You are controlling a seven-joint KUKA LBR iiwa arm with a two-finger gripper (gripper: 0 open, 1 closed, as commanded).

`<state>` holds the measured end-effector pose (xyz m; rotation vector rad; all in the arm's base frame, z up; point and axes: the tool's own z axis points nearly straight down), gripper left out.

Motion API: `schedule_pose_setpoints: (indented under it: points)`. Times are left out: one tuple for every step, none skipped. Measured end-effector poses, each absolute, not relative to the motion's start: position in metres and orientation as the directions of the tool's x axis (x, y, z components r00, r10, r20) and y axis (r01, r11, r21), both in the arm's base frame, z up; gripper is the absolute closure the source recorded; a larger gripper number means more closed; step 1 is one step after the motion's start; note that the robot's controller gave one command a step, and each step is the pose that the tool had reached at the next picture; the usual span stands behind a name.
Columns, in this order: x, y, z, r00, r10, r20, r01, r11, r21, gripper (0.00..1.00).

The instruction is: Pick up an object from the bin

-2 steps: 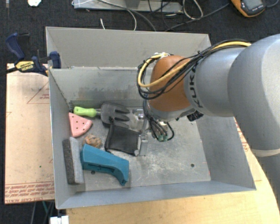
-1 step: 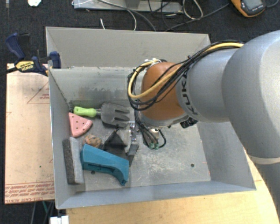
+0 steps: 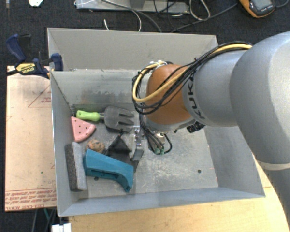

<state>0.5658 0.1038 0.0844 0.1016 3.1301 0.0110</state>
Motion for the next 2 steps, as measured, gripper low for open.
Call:
schedule_pose_setpoints:
  points:
    - [0.561,0.094,0.134,-1.000,0.025,-0.004,0.025,1.000,0.005,1.00]
    - [0.549,0.092,0.210,-1.000,0.018,-0.003,0.018,1.000,0.006,1.00]
